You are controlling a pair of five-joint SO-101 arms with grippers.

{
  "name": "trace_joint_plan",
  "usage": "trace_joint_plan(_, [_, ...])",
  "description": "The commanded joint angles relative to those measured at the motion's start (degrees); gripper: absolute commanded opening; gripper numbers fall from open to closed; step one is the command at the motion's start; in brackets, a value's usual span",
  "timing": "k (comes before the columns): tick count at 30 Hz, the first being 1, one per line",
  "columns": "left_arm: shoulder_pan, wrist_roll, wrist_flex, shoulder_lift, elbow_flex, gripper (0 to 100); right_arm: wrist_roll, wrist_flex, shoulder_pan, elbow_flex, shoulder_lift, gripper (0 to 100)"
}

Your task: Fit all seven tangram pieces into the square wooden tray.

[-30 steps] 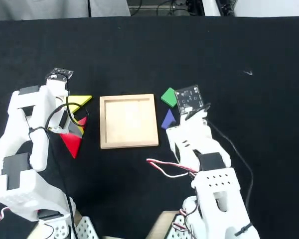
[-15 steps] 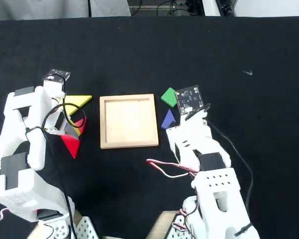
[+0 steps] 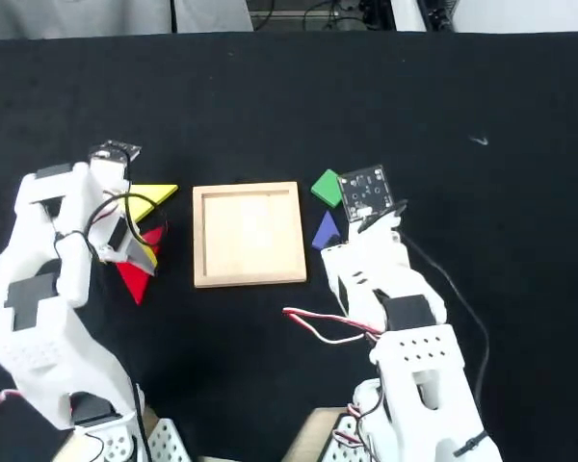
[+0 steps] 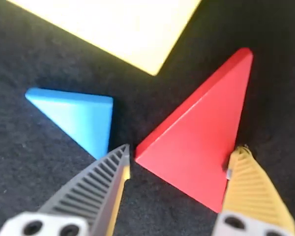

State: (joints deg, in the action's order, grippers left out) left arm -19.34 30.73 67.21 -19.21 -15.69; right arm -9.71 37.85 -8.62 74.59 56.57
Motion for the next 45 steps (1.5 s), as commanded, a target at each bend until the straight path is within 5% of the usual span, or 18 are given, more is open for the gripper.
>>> trace_joint_plan(1, [0.7,0.3,5.3,-4.3,9.7,31,-0.7,-1.2,-0.9,-0.3,1.0,12.4])
trace_joint_plan(19, [1.2,2.7,9.8,5.3,12.3,31,-0.7,-1.2,-0.9,-0.3,1.3,12.4])
trace_joint_plan(45, [3.9,4.0,3.0,-3.3,7.4,31,-0.7,-1.2,-0.9,0.2,1.3,12.4])
